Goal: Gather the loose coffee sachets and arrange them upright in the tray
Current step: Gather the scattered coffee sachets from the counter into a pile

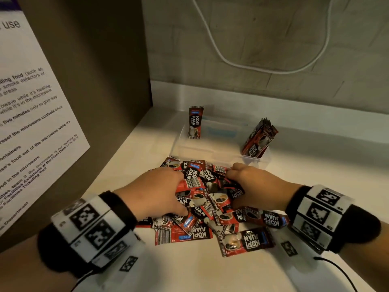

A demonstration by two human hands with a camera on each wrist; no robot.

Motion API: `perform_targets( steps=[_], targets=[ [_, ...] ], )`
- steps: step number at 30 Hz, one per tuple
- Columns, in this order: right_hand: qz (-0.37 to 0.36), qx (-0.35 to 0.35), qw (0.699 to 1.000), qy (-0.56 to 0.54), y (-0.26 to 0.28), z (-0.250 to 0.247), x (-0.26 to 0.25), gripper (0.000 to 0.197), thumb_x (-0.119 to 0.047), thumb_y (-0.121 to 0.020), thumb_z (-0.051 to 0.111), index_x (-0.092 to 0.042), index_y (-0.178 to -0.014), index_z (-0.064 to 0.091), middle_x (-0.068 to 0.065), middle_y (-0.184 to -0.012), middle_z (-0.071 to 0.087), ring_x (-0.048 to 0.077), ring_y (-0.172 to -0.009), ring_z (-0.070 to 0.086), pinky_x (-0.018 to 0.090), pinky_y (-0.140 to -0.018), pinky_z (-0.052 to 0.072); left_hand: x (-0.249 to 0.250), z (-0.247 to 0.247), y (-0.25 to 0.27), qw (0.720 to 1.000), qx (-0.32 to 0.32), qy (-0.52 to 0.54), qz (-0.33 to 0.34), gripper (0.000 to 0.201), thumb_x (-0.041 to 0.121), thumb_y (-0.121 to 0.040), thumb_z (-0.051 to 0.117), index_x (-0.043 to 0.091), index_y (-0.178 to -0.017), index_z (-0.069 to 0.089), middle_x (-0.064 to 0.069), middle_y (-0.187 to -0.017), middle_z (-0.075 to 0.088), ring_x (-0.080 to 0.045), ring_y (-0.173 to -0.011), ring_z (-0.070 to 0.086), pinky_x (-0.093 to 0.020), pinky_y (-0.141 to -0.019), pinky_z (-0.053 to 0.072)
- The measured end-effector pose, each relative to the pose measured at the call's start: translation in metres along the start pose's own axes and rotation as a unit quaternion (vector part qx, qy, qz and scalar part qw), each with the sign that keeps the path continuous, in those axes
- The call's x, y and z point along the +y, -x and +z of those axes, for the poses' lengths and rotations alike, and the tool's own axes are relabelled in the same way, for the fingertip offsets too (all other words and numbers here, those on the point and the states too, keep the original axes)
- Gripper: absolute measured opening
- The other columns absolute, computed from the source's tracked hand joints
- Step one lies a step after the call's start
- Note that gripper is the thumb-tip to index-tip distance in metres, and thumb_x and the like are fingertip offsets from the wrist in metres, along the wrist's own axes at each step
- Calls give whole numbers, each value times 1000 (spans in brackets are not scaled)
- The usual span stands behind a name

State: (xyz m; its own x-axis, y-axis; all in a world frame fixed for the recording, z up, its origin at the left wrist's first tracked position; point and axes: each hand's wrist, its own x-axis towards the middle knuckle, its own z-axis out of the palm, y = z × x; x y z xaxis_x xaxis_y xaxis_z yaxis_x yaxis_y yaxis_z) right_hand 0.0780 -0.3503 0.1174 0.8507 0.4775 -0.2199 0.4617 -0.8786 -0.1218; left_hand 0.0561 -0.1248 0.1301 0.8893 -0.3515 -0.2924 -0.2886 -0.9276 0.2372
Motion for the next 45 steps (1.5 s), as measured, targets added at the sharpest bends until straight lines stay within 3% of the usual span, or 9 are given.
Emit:
perform_targets(
  steps=[7, 12, 17, 24, 31, 34, 36, 40, 45],
  targets=[
    [-10, 82, 996, -37, 12, -15, 10, 28, -36, -81, 72, -19, -102, 63, -6, -92, 50, 12, -79, 49, 24, -69, 39, -2, 7, -10, 1000, 2, 5, -20, 67, 42, -67, 84, 21, -119, 46, 5, -110, 61, -15, -93, 60, -28, -75, 49],
    [-16, 89, 987, -136, 23, -19, 19, 14, -18, -90, 62, -25, -88, 50, -9, -77, 56, 4, -65, 53, 16, -57, 38, -13, -10, -6, 996, -53, 69, -28, 34, 24, -75, 78, 31, -94, 50, 7, -87, 63, -7, -70, 61, -22, -57, 46],
    [-44, 34, 995, -84, 19, -8, 21, 25, -13, -90, 59, -26, -111, 59, -12, -102, 54, 6, -89, 51, 7, -73, 36, -28, -32, 2, 985, -153, 80, -29, 23, 19, -85, 64, 23, -106, 57, 2, -100, 68, -16, -88, 66, -33, -75, 52],
    [-52, -24, 998, -35, 13, 4, 11, 52, -36, -73, 77, -28, -120, 59, -11, -115, 50, 8, -104, 50, 26, -91, 48, -34, -53, 8, 948, -211, 238, -31, 32, -6, -91, 47, 24, -101, 54, 2, -81, 67, -11, -65, 61, -19, -53, 45],
    [-63, -49, 962, -261, 24, -8, -1, 19, -20, -75, 68, -35, -80, 57, -18, -74, 60, 2, -65, 57, 19, -59, 43, -27, -35, -28, 969, 32, 229, -84, 20, 25, -84, 65, 13, -99, 62, -9, -88, 63, -16, -71, 54, -29, -60, 39],
    [-29, 11, 933, -360, 30, -21, -5, 5, -12, -83, 60, -16, -86, 60, 9, -80, 63, 10, -61, 55, 27, -54, 46, -25, -24, -47, 983, 27, 138, -120, 37, 44, -79, 72, 15, -97, 57, -1, -91, 62, -14, -79, 58, -28, -62, 43],
    [16, 65, 930, -360, 30, -28, 2, 4, -3, -89, 57, -6, -92, 57, 20, -86, 64, 5, -55, 52, 18, -49, 41, -22, -19, -55, 985, 17, 115, -129, 42, 46, -77, 74, 15, -98, 56, 1, -91, 61, -15, -82, 59, -28, -65, 45],
    [124, 143, 949, -253, 20, -25, 23, 9, -6, -89, 56, -15, -91, 57, 1, -75, 62, 7, -57, 54, 11, -46, 39, -17, -12, -61, 984, 20, 100, -147, 43, 33, -75, 79, 11, -106, 58, -4, -98, 63, -20, -88, 62, -28, -70, 48],
    [165, 63, 976, -130, 12, -5, 24, 29, -39, -77, 76, -26, -92, 54, -12, -78, 59, 0, -66, 53, 13, -55, 38, -17, -25, -57, 982, 17, 129, -138, 16, 18, -79, 65, 13, -93, 59, -5, -88, 64, -19, -78, 62, -27, -61, 47]
  ],
)
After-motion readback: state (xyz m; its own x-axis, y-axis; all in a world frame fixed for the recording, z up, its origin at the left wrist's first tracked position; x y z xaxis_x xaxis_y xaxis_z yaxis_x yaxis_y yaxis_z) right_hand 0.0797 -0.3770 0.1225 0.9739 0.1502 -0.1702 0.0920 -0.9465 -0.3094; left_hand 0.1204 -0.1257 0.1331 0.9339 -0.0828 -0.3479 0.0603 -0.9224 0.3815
